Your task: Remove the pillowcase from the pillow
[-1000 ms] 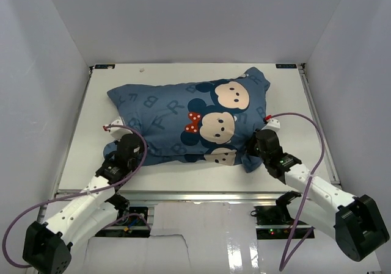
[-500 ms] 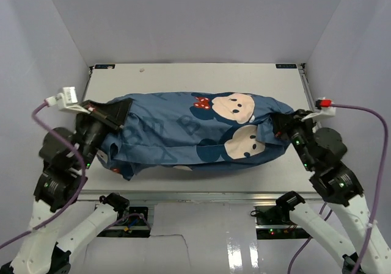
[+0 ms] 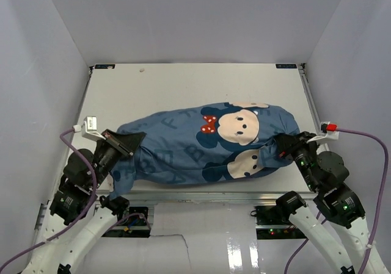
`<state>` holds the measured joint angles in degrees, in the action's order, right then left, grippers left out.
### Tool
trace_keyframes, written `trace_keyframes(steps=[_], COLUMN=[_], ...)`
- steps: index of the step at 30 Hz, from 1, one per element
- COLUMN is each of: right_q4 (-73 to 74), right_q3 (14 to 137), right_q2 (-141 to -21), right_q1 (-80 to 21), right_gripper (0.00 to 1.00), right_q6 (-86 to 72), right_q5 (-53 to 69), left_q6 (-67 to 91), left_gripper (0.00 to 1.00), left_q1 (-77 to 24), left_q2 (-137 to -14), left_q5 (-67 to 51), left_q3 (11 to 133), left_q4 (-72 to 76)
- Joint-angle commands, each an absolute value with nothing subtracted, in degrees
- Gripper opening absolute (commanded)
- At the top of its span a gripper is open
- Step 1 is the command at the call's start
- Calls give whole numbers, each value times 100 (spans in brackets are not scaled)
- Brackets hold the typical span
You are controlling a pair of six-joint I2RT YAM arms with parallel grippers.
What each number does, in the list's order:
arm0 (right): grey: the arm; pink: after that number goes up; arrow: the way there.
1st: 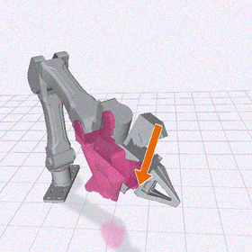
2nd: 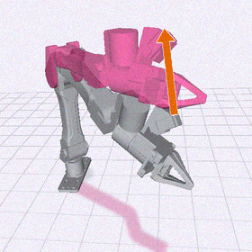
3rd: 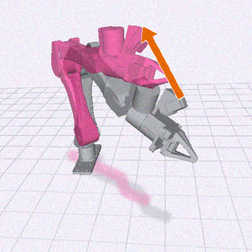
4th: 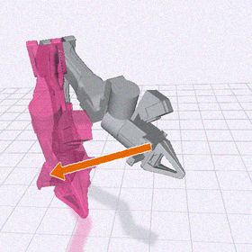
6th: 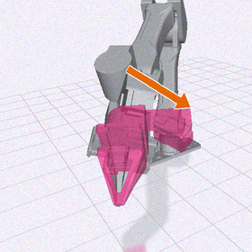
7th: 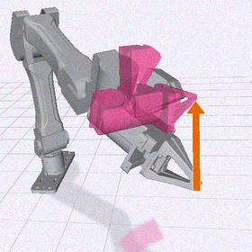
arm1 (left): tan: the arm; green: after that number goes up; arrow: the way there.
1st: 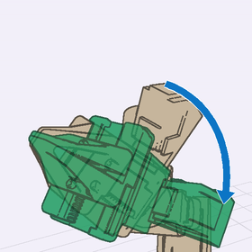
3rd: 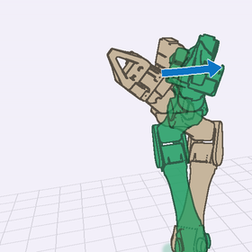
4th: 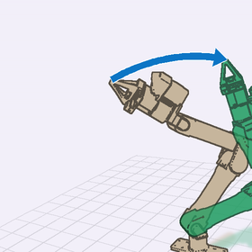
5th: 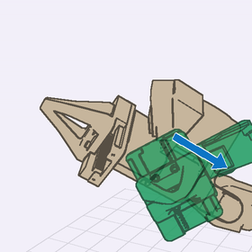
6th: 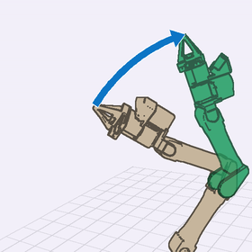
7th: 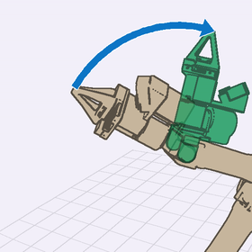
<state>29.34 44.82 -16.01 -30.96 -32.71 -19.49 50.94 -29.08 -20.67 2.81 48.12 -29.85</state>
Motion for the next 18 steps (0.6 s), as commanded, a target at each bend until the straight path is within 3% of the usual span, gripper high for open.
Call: trace_keyframes(steps=[1, 3, 4, 5, 6, 7, 8, 9, 10, 11, 13, 14, 18], right_q4=[2109, 1751, 1636, 1504, 1573, 1704, 2253, 2433, 2435, 2313, 1699, 1444, 1081], right_q3=[4675, 4982, 5540, 5963, 6446, 7434, 7905, 8241, 8427, 8350, 8070, 7755, 7778], right_q2=[-1599, -2306, -2712, -3838, -4493, -5100, -6229, -6684, -7202, -7346, -7479, -7514, -7752], right_q1=[-3111, -3111, -3111, -3120, -3111, -3111, -3103, -3059, -3059, -3024, -2945, -2936, -2664], right_gripper=[8, 8, 8, 10, 17, 30, 47, 54, 72, 79, 96, 90, 90], right_q6=[-3516, -3542, -3594, -3368, -3236, -3052, -2954, -2962, -2857, -2839, -2725, -2646, -2191], right_q5=[-2073, -2766, -2986, -3197, -3164, -3077, -3007, -2962, -2701, -2533, -2260, -2128, -1908], left_q6=[5607, 5485, 5128, 4880, 4652, 4188, 3888, 3641, 3395, 3201, 2990, 2806, 2314], left_gripper=[0, 0, 0, 0, 0, 9, 29, 56, 90, 96, 98, 98, 98], left_q1=[-2927, -2936, -2936, -2936, -2927, -2927, -2918, -2901, -2857, -2839, -2603, -2375, -2030], left_q2=[-1661, -1993, -2787, -3334, -3914, -4512, -5562, -5999, -6655, -6853, -7083, -7232, -7645], left_q5=[298, 648, 824, 1226, 1439, 1563, 1599, 1704, 1827, 1933, 1567, 1425, 1019], left_q3=[4939, 5123, 5559, 5877, 6228, 6901, 7143, 7346, 7609, 7620, 7524, 7463, 8006], left_q4=[-2269, -1927, -1742, -1784, -1906, -2125, -2136, -2127, -2153, -1997, -1480, -1381, -1827])
